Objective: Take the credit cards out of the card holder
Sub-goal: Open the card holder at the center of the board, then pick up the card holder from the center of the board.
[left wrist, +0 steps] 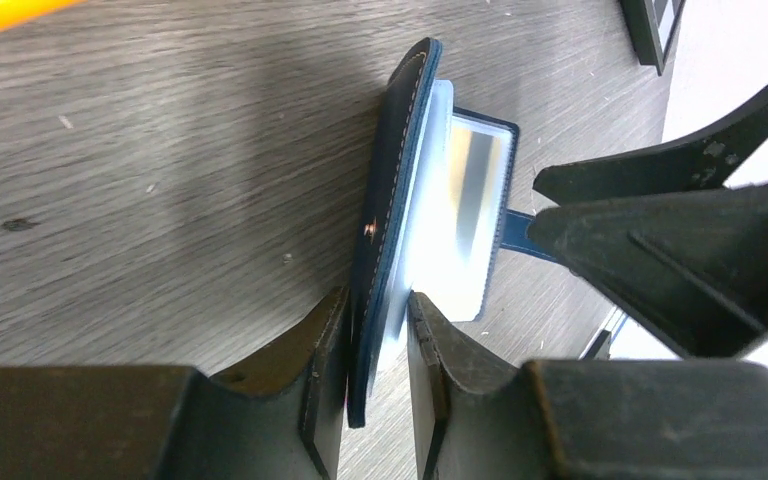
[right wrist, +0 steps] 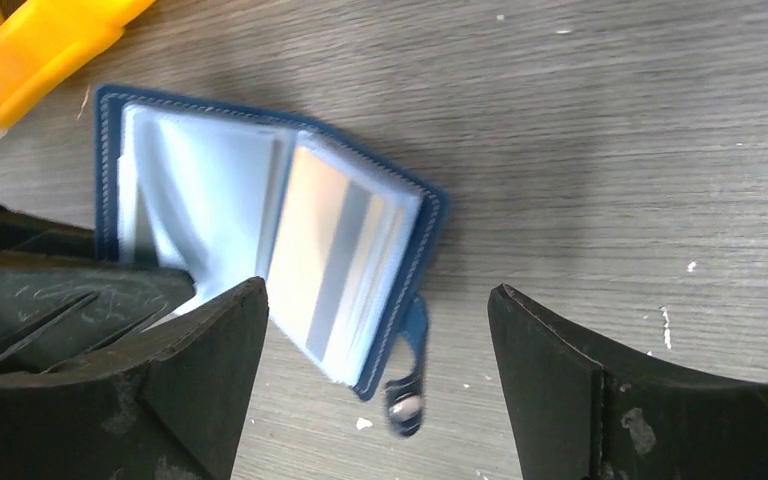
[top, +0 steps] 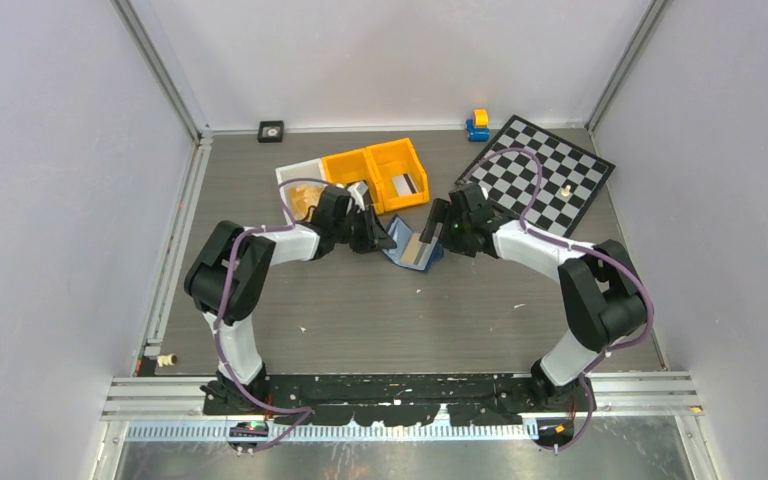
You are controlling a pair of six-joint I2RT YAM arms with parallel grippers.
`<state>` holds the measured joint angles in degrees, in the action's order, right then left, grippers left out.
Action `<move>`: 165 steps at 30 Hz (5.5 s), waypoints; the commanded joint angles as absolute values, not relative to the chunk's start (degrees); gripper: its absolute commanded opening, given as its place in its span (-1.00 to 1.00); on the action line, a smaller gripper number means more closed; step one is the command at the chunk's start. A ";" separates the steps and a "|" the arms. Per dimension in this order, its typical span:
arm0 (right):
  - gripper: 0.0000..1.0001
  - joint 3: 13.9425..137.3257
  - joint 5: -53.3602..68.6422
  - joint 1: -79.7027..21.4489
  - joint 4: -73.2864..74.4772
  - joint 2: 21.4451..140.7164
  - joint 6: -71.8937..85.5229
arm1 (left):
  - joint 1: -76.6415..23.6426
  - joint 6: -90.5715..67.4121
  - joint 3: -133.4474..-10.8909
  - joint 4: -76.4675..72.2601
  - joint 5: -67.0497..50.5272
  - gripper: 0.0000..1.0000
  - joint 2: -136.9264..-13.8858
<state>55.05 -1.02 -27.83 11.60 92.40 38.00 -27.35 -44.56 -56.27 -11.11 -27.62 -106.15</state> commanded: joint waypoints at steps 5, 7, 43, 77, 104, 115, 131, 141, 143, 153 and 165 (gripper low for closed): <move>0.72 54.52 5.29 -23.78 9.18 96.10 43.27 | -25.67 -47.35 -54.25 -14.76 -28.54 -0.43 -106.97; 0.69 54.73 6.70 -23.82 8.43 97.25 43.55 | -25.66 -47.52 -54.15 -14.98 -28.76 -0.43 -107.03; -0.78 53.22 17.31 -23.64 -0.37 98.20 43.47 | -25.76 -45.23 -52.35 -16.00 -30.18 0.54 -102.12; -0.79 54.76 16.63 -24.40 3.74 96.68 41.13 | -32.52 -33.29 -64.54 3.54 -24.56 0.59 -107.00; 0.04 51.81 20.54 -24.34 -3.86 96.12 44.02 | -27.17 -47.00 -56.56 -13.42 -33.29 -0.39 -109.19; 0.59 50.62 22.07 -23.75 -7.33 98.02 47.24 | -26.27 -51.64 -53.17 -20.38 -34.36 -0.59 -110.34; 0.61 48.65 25.21 -22.18 -12.36 98.78 50.77 | -25.84 -52.65 -52.81 -21.53 -34.70 -0.58 -111.42; -0.44 50.16 24.47 -22.19 -9.52 99.61 49.53 | -25.84 -52.75 -52.91 -21.69 -34.89 -0.57 -111.62; -0.61 50.67 24.61 -22.16 -8.78 100.11 49.04 | -25.77 -52.73 -52.81 -21.63 -34.85 -0.56 -111.46; -0.99 51.68 24.27 -22.21 -5.92 97.99 45.56 | -24.77 -49.71 -51.42 -18.06 -30.95 0.51 -107.28; -0.99 48.56 26.62 -22.76 -11.78 91.80 45.14 | -25.95 -47.32 -52.20 -17.22 -32.13 0.60 -104.95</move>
